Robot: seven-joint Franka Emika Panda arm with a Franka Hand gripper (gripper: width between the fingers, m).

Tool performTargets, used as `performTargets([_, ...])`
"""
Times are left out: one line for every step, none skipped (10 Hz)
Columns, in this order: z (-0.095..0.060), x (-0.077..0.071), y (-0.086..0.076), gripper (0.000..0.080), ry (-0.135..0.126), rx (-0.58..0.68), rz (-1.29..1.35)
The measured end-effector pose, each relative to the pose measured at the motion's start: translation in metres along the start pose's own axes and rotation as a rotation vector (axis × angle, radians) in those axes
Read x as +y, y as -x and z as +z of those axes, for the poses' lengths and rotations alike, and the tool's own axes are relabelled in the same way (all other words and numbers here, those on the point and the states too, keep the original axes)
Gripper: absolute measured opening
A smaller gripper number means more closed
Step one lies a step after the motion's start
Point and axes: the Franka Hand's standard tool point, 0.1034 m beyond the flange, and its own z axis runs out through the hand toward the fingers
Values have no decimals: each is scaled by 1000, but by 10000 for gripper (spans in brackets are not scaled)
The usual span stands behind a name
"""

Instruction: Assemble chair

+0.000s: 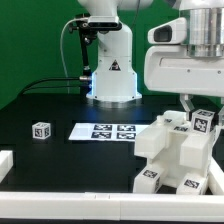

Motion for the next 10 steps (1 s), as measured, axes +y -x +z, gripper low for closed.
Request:
performTargets([0,-1,0,281,-8,2,156])
performTargets([0,-2,0,281,-21,-3,237])
performTargets([0,-2,-1,281,-28,-11,280])
performTargets([0,-2,-1,281,-30,-13,311])
performTargets([0,-2,0,383,-30,-14,309])
performTargets([1,-2,0,383,-29,-14,296])
performTargets([0,-2,0,522,-29,-13,240])
performTargets([1,-2,0,609,-30,-11,140])
performTargets([1,-1,-1,609,-24,-12,-23])
performTargets([0,1,1,641,0,-22,-198])
